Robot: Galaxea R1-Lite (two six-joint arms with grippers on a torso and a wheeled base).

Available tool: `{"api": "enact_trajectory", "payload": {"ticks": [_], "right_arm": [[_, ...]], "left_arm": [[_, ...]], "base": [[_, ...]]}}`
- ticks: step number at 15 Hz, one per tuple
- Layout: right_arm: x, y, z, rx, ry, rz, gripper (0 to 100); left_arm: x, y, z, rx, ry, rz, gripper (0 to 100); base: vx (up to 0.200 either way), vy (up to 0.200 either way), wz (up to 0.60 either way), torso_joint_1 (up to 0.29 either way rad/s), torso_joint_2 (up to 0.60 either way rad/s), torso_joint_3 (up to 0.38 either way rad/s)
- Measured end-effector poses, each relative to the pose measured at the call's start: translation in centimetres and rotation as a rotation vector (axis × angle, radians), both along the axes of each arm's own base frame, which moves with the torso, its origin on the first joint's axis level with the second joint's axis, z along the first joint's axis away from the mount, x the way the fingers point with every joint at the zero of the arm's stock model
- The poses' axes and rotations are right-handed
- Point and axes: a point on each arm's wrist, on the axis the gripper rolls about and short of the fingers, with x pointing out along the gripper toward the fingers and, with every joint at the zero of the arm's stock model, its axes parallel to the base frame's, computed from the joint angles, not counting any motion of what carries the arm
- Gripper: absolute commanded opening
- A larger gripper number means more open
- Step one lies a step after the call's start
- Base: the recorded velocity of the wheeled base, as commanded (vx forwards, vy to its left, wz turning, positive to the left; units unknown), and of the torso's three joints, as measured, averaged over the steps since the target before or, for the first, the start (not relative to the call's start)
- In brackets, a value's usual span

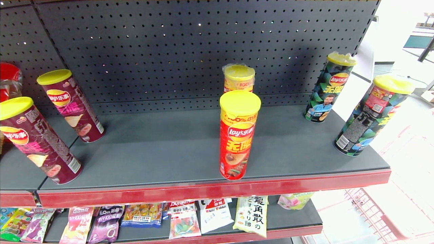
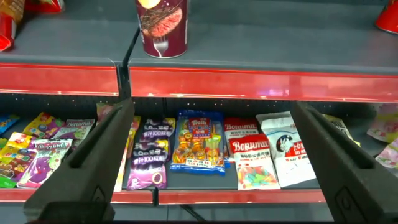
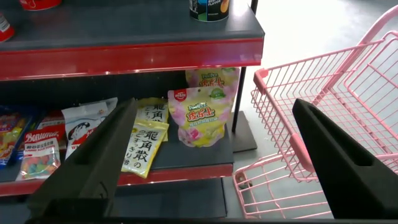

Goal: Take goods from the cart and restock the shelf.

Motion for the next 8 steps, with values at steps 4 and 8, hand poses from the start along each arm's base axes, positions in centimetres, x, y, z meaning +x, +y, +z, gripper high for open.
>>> {"api": "enact_trajectory", "payload": {"ticks": [4,8], "right_arm": [[0.00,0.00,0.00,0.000,0.000,-0.001,100],[0.00,0.00,0.00,0.006,-0.001,-0.004,100]], "left_arm": [[0.00,0.00,0.00,0.000,0.000,0.000,100],[0.00,0.00,0.01,0.000,-0.001,0.000,100]], "base": [[0.000,0.000,0.00,0.000,0.00,0.000],[0.000,0.000,0.00,0.000,0.00,0.000]]}}
